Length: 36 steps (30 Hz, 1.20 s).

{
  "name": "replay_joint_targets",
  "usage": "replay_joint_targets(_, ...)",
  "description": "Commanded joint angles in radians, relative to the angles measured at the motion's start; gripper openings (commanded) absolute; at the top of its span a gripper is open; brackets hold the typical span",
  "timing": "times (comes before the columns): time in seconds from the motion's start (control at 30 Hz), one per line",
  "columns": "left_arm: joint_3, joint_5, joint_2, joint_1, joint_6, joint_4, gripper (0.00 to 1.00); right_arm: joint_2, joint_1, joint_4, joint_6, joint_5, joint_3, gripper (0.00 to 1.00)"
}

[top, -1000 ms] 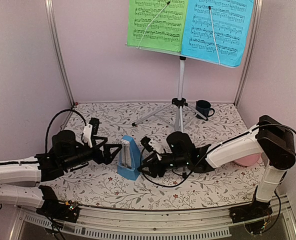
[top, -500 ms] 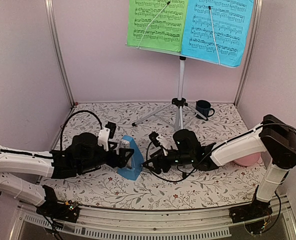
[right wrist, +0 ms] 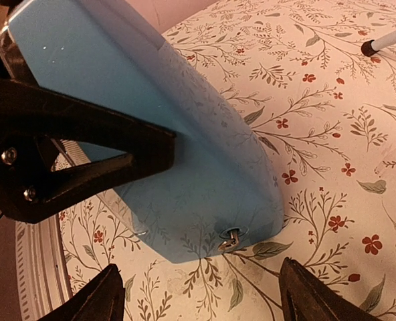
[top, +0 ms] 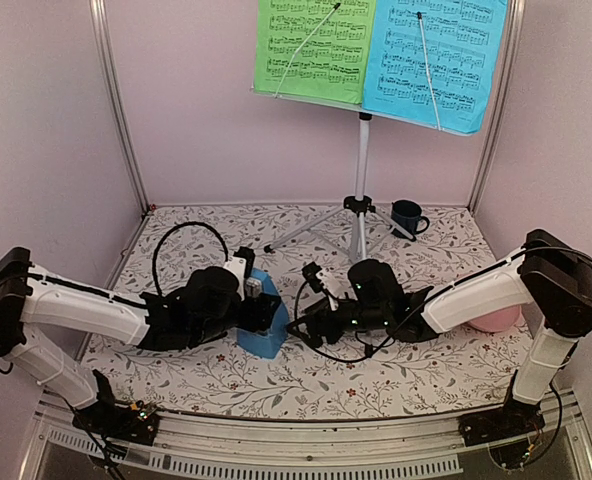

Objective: Set up the instrument practice props

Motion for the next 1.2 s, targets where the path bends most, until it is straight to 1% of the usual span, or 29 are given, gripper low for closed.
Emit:
replay_joint_targets(0.0,0.029,-0.024,0.047,-0.013,-0.017,-0.047,0.68,-0.032,-0.009,0.027,0.012,0.020,-0.015,0.82)
replay_joint_targets(0.2,0.029,-0.053,0.002,-0.013,0.006,-0.022,0.44,-0.017,-0.012,0.032,0.018,0.027,-0.016,0.82)
replay_joint_targets(0.33,0.053,-0.087,-0.046,-0.014,0.117,0.004,0.22,-0.016,-0.016,0.049,0.024,0.032,-0.012,0.81)
replay_joint_targets(0.37,0.071,-0.094,-0.054,-0.013,0.150,-0.010,0.17,-0.018,-0.015,0.050,0.023,0.038,-0.011,0.81)
replay_joint_targets(0.43,0.123,-0.131,-0.062,-0.019,0.210,-0.058,0.12,-0.029,-0.015,0.063,0.016,0.054,-0.015,0.80)
replay_joint_targets(0.53,0.181,-0.190,-0.070,-0.031,0.301,-0.106,0.07,-0.036,-0.015,0.111,0.002,0.089,-0.033,0.76)
replay_joint_targets(0.6,0.224,-0.215,-0.070,-0.034,0.323,-0.156,0.05,-0.039,-0.016,0.148,-0.001,0.108,-0.047,0.73)
replay_joint_targets(0.73,0.309,-0.267,-0.070,-0.050,0.372,-0.228,0.03,-0.041,-0.015,0.277,-0.018,0.105,-0.094,0.69)
replay_joint_targets(0.8,0.343,-0.271,-0.070,-0.055,0.385,-0.255,0.02,-0.035,-0.015,0.333,-0.032,0.096,-0.105,0.66)
replay_joint_targets(1.0,0.375,-0.247,-0.089,-0.094,0.438,-0.240,0.02,-0.024,-0.015,0.458,-0.076,0.067,-0.109,0.58)
replay_joint_targets(1.17,0.386,-0.245,-0.105,-0.109,0.439,-0.231,0.02,-0.014,-0.015,0.472,-0.082,0.077,-0.089,0.51)
